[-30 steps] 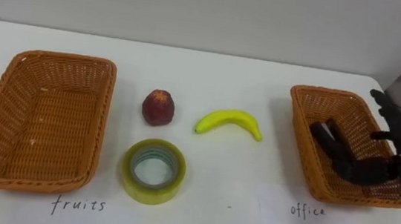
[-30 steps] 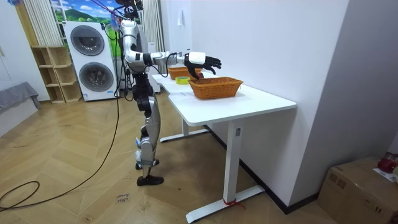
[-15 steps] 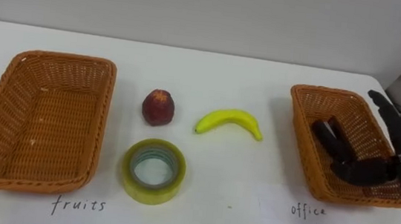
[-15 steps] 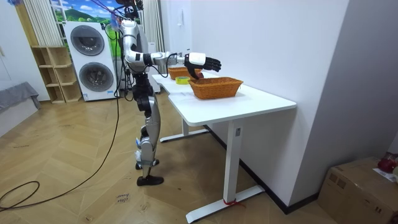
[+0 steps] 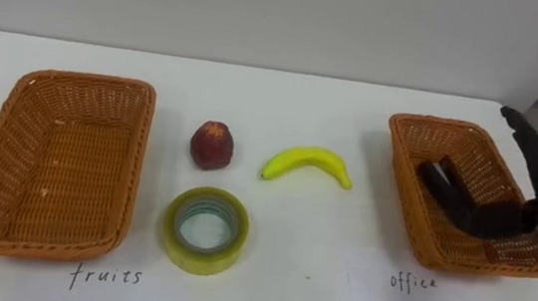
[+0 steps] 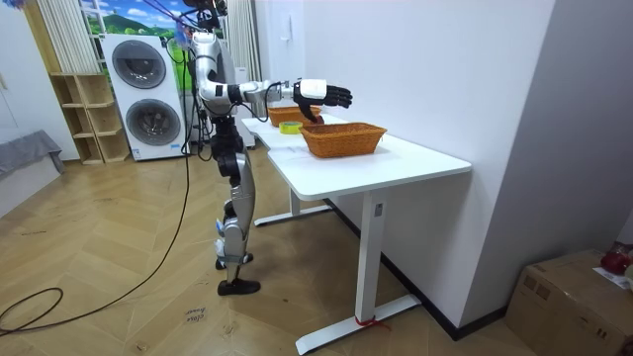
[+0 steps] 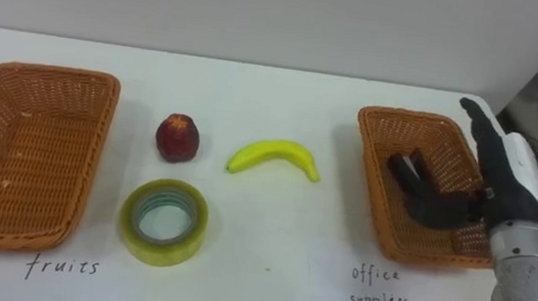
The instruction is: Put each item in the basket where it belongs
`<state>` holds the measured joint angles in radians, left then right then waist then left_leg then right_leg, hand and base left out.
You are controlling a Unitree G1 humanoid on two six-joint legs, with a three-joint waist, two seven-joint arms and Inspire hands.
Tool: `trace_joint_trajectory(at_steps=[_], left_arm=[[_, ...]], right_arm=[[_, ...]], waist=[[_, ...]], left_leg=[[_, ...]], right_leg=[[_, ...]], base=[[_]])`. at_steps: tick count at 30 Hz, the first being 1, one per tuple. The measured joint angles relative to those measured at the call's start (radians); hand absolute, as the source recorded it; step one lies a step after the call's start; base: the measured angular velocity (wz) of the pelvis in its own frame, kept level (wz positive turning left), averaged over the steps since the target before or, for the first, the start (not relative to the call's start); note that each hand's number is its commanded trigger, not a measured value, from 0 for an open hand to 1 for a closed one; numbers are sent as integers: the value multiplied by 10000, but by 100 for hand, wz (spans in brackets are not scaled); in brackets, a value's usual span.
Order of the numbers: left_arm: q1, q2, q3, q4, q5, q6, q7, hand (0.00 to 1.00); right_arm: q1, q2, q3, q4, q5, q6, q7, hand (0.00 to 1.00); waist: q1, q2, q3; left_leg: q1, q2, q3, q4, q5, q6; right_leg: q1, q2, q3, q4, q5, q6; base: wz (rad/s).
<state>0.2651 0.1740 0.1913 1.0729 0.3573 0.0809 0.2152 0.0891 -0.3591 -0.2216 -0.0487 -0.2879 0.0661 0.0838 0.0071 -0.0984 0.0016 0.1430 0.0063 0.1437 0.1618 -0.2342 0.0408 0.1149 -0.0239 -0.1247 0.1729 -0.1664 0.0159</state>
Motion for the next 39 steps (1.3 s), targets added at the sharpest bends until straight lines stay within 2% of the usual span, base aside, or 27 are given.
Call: trace_joint_trajectory(at_steps=[5,9,13,16,23,25,30,33,39], left_arm=[[-8,-3,-191,42,-95,6,160,0],[21,-18,-505,-23,-129,20,364,0],[11,-19,-513,-31,-131,22,498,0],[-21,25,-519,-31,-134,21,509,0],[-82,17,-795,72,-143,40,513,0],[-50,17,-807,76,-233,44,513,0],[-234,22,-970,68,-748,32,468,0],[-360,29,-989,25,-904,16,474,0],[-497,-18,-990,-674,-916,14,599,0]], right_arm=[[-351,1,46,-16,1123,-1,-476,0],[-416,4,156,-121,1578,0,-874,0],[-686,11,555,-232,2047,-1,-1078,0],[-820,59,993,-342,2525,-1,-1303,0],[-1021,104,2131,-426,2890,-1,-1567,0],[-1070,242,2452,-427,2834,-11,-1580,0],[-1303,546,2654,-396,2805,-96,-1643,0],[-1569,546,2893,-397,2796,-117,-1688,0],[-1588,588,3432,-404,2649,-116,-1676,0]], waist=[[29,27,17],[264,26,19],[335,16,15],[515,-18,2],[819,-106,-37],[859,-130,-57],[999,-69,-16],[1024,29,26],[1140,50,6]], left_leg=[[2,-4,0,-5,0,0],[-3,-6,-87,-4,0,0],[-130,-9,-153,-5,0,0],[-264,-9,-176,37,1,0],[-655,-30,-413,86,12,3],[-797,-26,-468,188,23,1],[-1253,-39,-504,377,25,5],[-1495,-28,-513,426,34,6],[-1672,-25,-592,398,109,-30]], right_leg=[[4,-4,-15,0,0,0],[41,-11,-154,-15,0,0],[-5,-26,-253,-17,0,0],[-106,-30,-271,-13,0,0],[-369,-63,-536,-42,1,-2],[-478,-75,-691,-44,1,-2],[-865,-98,-685,-45,9,-10],[-1035,-96,-723,-55,25,-34],[-1247,-88,-755,-51,48,-72]], base=[[0],[6],[6],[2],[10],[9],[4],[0],[2]])
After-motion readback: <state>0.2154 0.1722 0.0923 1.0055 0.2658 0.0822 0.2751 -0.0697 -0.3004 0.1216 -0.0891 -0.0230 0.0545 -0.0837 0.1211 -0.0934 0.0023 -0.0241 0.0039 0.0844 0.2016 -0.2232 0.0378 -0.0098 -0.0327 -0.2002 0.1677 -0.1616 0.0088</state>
